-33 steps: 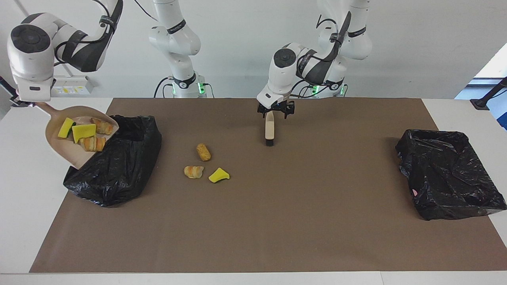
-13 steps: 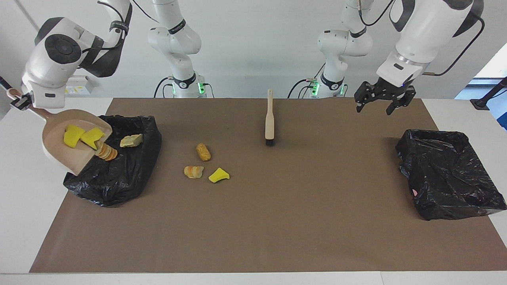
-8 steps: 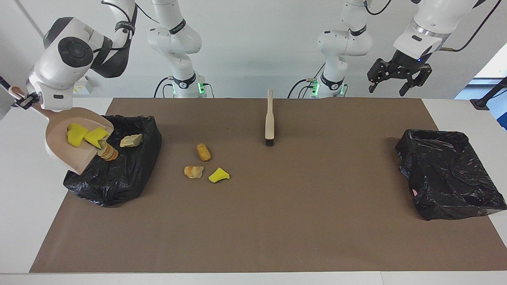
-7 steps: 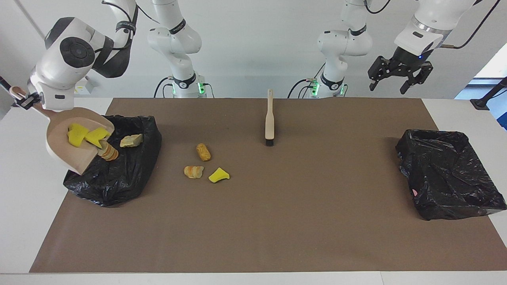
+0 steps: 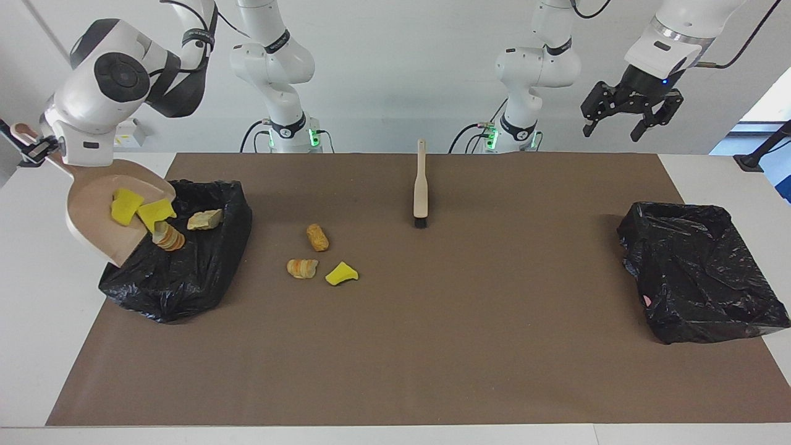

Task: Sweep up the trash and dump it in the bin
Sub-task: 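Tip the dustpan further with the right gripper to dump the pieces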

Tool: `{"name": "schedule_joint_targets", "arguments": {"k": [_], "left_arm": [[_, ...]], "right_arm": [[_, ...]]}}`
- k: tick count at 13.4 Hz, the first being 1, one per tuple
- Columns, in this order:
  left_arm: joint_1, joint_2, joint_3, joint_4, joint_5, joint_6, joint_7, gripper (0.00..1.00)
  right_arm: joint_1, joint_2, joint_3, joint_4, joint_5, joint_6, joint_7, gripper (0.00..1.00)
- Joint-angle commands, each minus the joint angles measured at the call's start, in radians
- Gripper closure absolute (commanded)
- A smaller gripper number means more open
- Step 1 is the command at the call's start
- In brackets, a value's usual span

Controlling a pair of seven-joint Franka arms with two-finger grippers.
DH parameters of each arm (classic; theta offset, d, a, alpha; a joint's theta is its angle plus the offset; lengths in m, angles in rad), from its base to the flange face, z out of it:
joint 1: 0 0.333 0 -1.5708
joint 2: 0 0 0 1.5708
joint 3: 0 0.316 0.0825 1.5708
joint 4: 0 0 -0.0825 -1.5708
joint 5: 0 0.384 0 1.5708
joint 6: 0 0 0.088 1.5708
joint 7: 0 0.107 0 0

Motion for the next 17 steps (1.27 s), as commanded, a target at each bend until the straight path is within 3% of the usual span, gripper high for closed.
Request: {"name": "schedule_joint_targets", "arguments": {"k": [1, 8, 17], "left_arm": [[0.015, -0.015, -0.011, -0.013, 0.014, -0.014, 0.002, 0.0], [0.036, -0.015, -0.024, -0.013, 0.014, -0.013, -0.001, 0.0], [0.073, -0.015, -0.022, -0.012, 0.014, -0.013, 0.0, 0.0]], "right_arm": [[-0.007, 0.019, 0.003, 0.029, -0.028, -0.036, 0.007, 1.0], [0.002, 0.01, 0.005, 0.068, -0.024, -0.117, -0.042, 1.0], [0.007, 0.018, 0.006, 0.111, -0.031, -0.121, -0.095, 1.0]]}}
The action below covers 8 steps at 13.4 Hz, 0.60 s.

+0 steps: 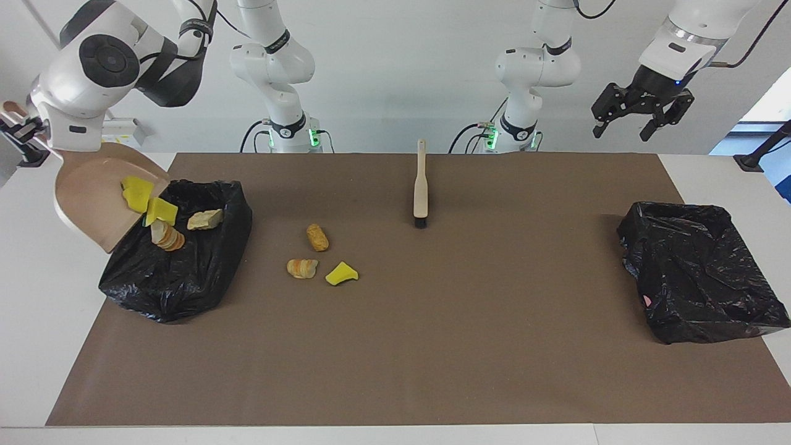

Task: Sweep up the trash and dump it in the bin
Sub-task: 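Tip the dustpan further with the right gripper to dump the pieces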

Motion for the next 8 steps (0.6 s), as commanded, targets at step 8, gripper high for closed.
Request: {"name": "schedule_joint_targets", "arguments": {"k": [8], "left_arm": [[0.041, -0.015, -0.069, -0.012, 0.017, -0.011, 0.018, 0.0]], "right_arm": [[-0.034, 0.012, -0.006, 0.058, 0.067, 0.079, -0.058, 1.0]]}}
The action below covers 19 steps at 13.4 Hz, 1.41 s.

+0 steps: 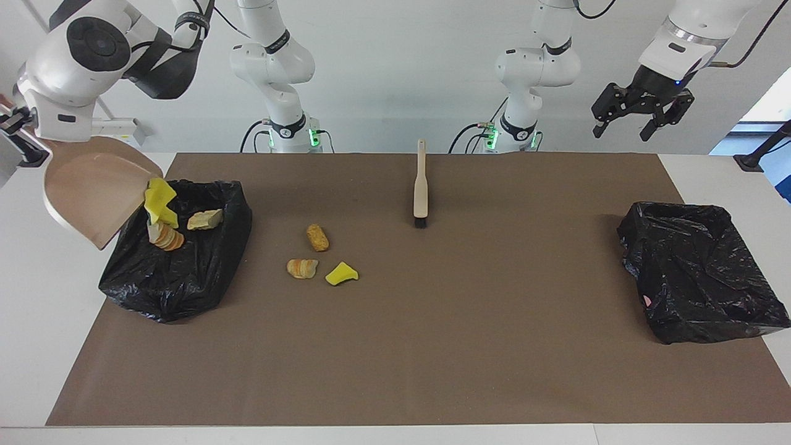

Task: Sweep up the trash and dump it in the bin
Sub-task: 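Tip the dustpan further with the right gripper to dump the pieces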

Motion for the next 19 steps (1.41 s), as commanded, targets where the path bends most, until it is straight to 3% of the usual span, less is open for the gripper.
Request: {"name": "schedule_joint_targets", "arguments": {"k": [1, 10, 19], "left_arm": [[0.056, -0.015, -0.06, -0.014, 0.017, -0.006, 0.015, 0.0], [0.126, -0.001, -0.111, -0.002, 0.069, -0.009, 0.087, 0.0], [0.105, 0.02, -0.099, 0.024, 0.069, -0.013, 0.088, 0.0]], "right_arm": [[-0.033, 0.01, -0.001, 0.009, 0.046, 0.051, -0.016, 1.0], [-0.079, 0.013, -0.006, 0.014, 0.332, 0.091, 0.013, 1.0], [0.022, 0.016, 0.028, 0.011, 0.548, 0.07, 0.342, 1.0]]}}
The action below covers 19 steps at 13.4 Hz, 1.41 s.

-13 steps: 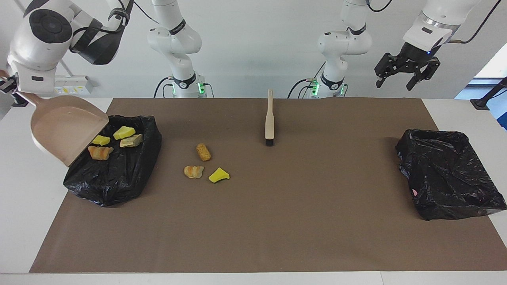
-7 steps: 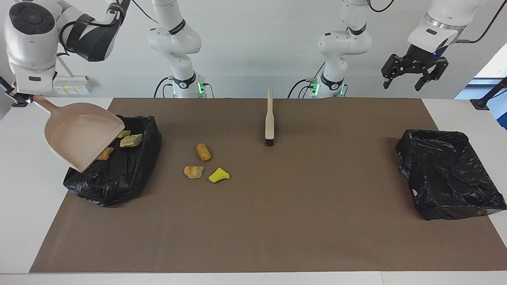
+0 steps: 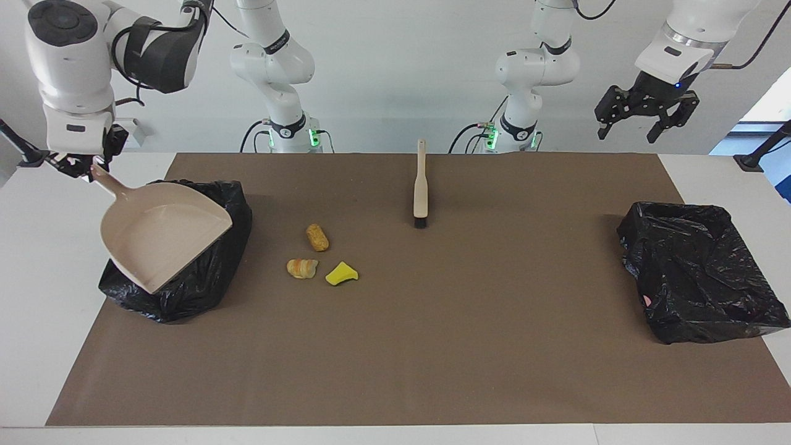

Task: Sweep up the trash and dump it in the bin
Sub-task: 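Tip the dustpan further with the right gripper to dump the pieces, then return the dustpan to the table center with the right gripper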

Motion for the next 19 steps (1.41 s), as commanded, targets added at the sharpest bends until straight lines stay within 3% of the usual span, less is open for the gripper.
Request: {"name": "schedule_joint_targets", "arguments": {"k": [1, 4, 7, 12, 15, 19], "left_arm": [[-0.003, 0.02, -0.002, 0.035, 0.02, -0.014, 0.012, 0.0], [-0.045, 0.032, 0.045, 0.052, 0.02, -0.019, 0.012, 0.0], [-0.057, 0.04, 0.065, 0.061, 0.019, -0.022, 0.012, 0.0], [-0.06, 0.107, 0.068, 0.139, 0.017, -0.031, 0.014, 0.0], [-0.049, 0.092, 0.065, 0.133, 0.014, -0.03, 0.012, 0.0], [-0.048, 0.072, 0.06, 0.126, 0.017, -0.03, 0.009, 0.0]], "right_arm": [[0.062, 0.002, 0.002, 0.007, 0.047, -0.03, 0.161, 1.0], [0.232, 0.004, 0.002, 0.005, 0.096, -0.103, 0.474, 1.0], [0.389, 0.043, 0.002, 0.008, 0.243, -0.108, 0.854, 1.0], [0.595, 0.206, 0.004, 0.085, 0.49, -0.05, 1.508, 1.0], [0.699, 0.315, 0.005, 0.143, 0.572, 0.062, 1.715, 1.0], [0.777, 0.433, 0.008, 0.175, 0.617, 0.228, 1.837, 1.0]]}}
